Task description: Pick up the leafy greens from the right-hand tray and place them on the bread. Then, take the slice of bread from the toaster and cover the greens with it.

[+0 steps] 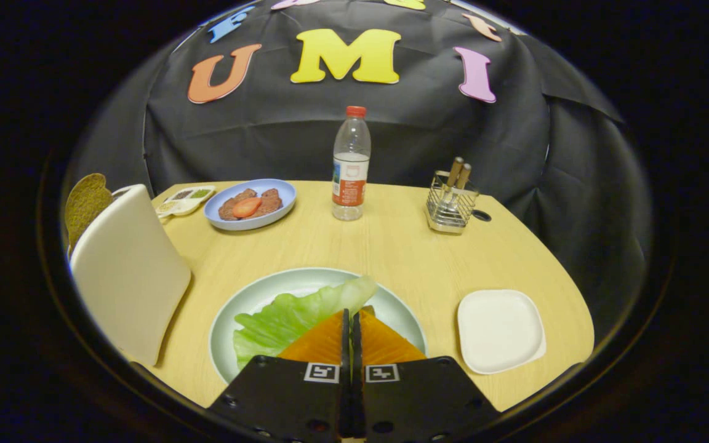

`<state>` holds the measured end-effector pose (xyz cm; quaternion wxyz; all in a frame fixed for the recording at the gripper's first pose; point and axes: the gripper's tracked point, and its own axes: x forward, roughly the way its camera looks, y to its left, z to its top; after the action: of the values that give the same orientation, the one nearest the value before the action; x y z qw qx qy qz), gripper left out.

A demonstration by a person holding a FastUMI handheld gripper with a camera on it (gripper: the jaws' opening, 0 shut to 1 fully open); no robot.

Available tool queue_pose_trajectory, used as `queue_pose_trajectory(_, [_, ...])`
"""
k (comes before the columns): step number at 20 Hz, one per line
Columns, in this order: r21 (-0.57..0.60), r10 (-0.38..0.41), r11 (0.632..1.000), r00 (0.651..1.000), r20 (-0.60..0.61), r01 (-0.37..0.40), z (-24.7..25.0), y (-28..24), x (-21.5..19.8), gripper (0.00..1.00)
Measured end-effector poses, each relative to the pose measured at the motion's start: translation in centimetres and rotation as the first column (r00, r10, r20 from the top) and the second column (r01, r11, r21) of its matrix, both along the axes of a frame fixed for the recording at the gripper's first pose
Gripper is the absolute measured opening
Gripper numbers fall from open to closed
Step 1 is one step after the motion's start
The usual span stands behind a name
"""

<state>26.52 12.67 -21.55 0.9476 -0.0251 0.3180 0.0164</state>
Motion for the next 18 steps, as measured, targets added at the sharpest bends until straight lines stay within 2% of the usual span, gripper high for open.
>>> queue_pose_trajectory(3, [-0.002, -0.003, 1.000, 1.000, -0.003, 0.003, -0.4, -0.4, 0.2, 0.05])
queue_pose_trajectory(5, [0.004, -0.003, 1.000, 1.000, 0.023, 0.003, 0.3, -0.2, 0.0, 0.34])
queue_pose_trajectory(12, [0.001, -0.005, 1.000, 0.991, 0.132, 0.005, 5.2, 1.4, -2.2, 0.84])
queue_pose_trajectory(18, [-0.013, -0.003, 1.000, 0.963, 0.268, 0.006, 10.5, 3.8, -4.9, 0.95])
